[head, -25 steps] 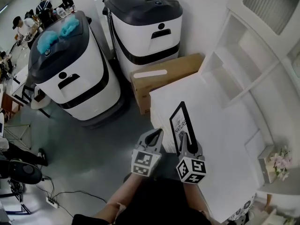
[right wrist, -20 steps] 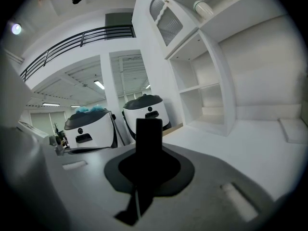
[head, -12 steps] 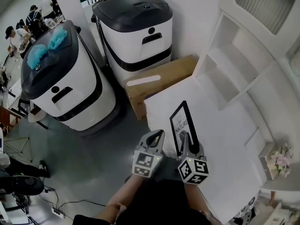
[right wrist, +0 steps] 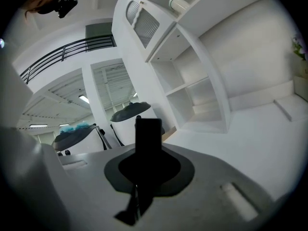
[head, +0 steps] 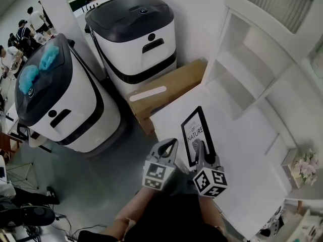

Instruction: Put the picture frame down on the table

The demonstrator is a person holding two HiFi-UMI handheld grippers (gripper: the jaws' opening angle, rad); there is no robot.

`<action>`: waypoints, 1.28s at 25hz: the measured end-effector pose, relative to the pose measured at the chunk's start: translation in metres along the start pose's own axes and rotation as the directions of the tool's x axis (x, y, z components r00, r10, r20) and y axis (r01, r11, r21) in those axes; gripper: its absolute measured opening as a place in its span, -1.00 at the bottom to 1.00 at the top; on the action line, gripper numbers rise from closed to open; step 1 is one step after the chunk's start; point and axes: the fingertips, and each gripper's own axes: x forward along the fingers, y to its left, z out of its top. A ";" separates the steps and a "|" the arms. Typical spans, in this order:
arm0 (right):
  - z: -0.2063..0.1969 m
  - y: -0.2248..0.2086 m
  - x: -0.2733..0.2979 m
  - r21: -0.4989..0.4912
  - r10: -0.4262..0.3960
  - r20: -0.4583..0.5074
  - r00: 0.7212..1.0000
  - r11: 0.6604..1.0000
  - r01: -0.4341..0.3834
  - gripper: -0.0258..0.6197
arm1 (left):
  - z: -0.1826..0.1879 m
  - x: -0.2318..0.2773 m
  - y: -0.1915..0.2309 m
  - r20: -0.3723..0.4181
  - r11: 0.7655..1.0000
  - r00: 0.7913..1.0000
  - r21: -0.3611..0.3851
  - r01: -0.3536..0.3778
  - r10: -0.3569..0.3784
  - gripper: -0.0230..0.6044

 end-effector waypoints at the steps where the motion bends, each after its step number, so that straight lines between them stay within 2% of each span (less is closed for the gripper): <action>1: 0.000 -0.002 0.002 0.009 -0.008 0.003 1.000 1.000 0.008 -0.88 | 0.000 0.003 0.001 -0.003 1.000 1.000 0.005 0.011 -0.011 -0.89; 9: -0.001 -0.016 0.014 0.129 -0.057 0.020 0.998 0.990 0.054 -0.88 | -0.002 0.026 0.002 -0.025 0.996 0.996 0.026 0.087 -0.086 -0.89; 17: -0.001 -0.037 0.011 0.237 -0.108 0.031 0.994 0.967 0.098 -0.88 | -0.007 0.044 -0.007 -0.036 0.989 0.988 -0.007 0.147 -0.147 -0.89; 32: -0.010 -0.059 0.006 0.464 -0.110 0.025 0.994 0.882 0.086 -0.88 | -0.010 0.049 -0.015 -0.031 0.989 0.989 -0.038 0.142 -0.144 -0.89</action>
